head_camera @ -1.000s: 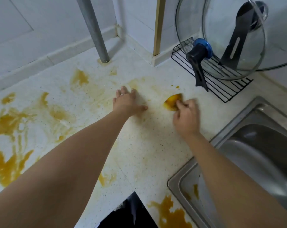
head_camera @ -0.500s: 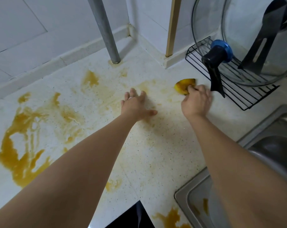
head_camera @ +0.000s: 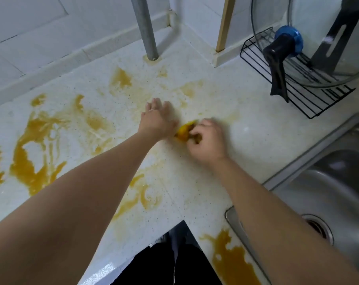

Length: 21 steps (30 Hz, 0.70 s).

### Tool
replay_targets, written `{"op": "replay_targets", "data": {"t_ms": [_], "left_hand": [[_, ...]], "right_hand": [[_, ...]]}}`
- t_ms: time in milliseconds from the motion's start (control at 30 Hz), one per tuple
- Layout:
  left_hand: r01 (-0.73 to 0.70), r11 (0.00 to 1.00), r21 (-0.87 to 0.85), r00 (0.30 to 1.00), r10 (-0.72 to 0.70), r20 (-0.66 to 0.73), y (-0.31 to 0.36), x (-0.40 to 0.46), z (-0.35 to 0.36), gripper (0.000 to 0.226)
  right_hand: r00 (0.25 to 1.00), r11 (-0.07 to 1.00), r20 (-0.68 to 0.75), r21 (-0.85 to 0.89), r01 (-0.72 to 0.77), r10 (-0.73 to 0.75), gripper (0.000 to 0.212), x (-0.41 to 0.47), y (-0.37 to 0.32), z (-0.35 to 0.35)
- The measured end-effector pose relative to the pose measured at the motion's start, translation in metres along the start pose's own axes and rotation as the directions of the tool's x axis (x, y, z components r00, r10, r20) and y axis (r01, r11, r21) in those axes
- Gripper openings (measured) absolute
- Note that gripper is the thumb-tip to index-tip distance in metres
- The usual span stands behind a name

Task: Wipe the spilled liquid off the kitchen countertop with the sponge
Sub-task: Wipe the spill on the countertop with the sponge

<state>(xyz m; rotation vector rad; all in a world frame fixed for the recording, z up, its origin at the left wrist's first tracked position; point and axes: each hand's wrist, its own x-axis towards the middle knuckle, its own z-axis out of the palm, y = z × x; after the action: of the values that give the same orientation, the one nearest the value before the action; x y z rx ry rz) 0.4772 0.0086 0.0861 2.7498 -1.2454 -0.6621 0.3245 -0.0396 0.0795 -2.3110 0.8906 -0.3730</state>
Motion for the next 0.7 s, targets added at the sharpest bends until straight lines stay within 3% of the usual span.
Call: {"op": "replay_targets", "data": {"t_ms": [100, 167, 233, 300, 400, 467, 533, 567, 633, 700], "left_hand": [[0.024, 0.999, 0.030, 1.000, -0.024, 0.002, -0.013, -0.009, 0.003, 0.064], [0.033, 0.999, 0.005, 0.999, -0.033, 0.012, -0.015, -0.015, 0.005, 0.066], [0.038, 0.999, 0.009, 0.999, -0.038, 0.021, -0.013, -0.020, 0.008, 0.069], [0.042, 0.999, 0.013, 0.999, -0.042, 0.026, -0.012, -0.021, 0.009, 0.071], [0.053, 0.999, -0.002, 0.998, -0.053, 0.042, -0.012, -0.021, 0.007, 0.073], [0.049, 0.999, -0.011, 0.997, -0.048, 0.053, -0.011, -0.021, 0.006, 0.073], [0.047, 0.999, -0.027, 0.998, -0.046, 0.050, -0.012, -0.021, 0.006, 0.072], [0.043, 0.998, -0.034, 0.998, -0.041, 0.044, -0.012, -0.022, 0.006, 0.072], [0.033, 0.998, -0.050, 0.999, -0.031, 0.035, -0.014, -0.022, 0.006, 0.072], [0.033, 0.998, -0.053, 0.999, -0.032, 0.027, -0.014, -0.023, 0.006, 0.072]], "right_hand": [[0.984, 0.991, 0.131, -0.032, 0.129, -0.123, 0.026, -0.016, -0.012, 0.002], [0.997, 0.988, 0.070, -0.155, -0.008, 0.019, 0.033, -0.011, 0.005, -0.015], [0.961, 0.933, -0.134, -0.241, -0.269, 0.242, 0.035, -0.006, 0.022, -0.035], [0.939, 0.912, -0.178, -0.242, -0.332, 0.294, 0.033, -0.011, 0.014, -0.032], [0.991, 0.992, 0.112, -0.112, -0.064, 0.076, 0.026, -0.036, -0.022, 0.002], [0.982, 0.994, 0.182, -0.085, 0.065, -0.049, 0.027, -0.050, -0.030, 0.009], [0.996, 0.989, 0.090, -0.145, -0.009, 0.022, 0.033, -0.045, -0.013, -0.004], [0.993, 0.975, -0.008, -0.190, -0.116, 0.116, 0.035, -0.039, 0.000, -0.012], [0.920, 0.903, -0.222, -0.219, -0.369, 0.322, 0.036, -0.037, 0.011, -0.022], [0.922, 0.913, -0.217, -0.187, -0.362, 0.322, 0.036, -0.040, -0.002, -0.010]]}}
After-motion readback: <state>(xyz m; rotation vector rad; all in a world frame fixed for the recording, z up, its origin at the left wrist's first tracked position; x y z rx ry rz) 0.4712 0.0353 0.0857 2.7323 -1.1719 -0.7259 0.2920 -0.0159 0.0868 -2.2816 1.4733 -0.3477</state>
